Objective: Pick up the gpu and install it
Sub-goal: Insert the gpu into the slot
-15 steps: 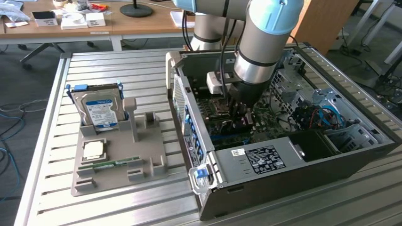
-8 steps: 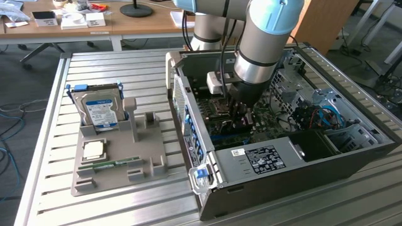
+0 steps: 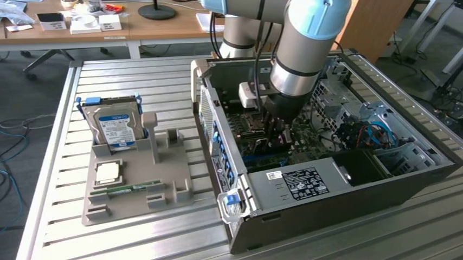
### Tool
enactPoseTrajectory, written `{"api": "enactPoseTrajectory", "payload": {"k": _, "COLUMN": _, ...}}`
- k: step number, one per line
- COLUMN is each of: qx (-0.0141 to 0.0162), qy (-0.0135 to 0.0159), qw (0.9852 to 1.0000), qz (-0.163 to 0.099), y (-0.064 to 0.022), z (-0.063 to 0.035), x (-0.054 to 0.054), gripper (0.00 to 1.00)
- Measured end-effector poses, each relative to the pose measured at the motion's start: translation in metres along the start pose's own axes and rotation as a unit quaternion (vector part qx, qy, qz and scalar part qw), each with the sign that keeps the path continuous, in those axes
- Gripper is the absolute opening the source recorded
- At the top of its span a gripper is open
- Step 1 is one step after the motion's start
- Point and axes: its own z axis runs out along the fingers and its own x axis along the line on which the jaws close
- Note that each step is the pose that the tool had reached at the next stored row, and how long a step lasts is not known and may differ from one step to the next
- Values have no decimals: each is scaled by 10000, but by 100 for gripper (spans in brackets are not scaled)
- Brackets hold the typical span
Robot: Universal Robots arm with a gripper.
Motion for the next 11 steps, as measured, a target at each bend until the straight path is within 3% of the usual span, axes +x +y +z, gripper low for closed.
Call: {"api": "enactPoseTrajectory", "payload": {"k": 11, "qx": -8, "qy": 1, "qw": 10000, "qz": 1, "y": -4, "z": 0, "x": 0, "gripper": 27}}
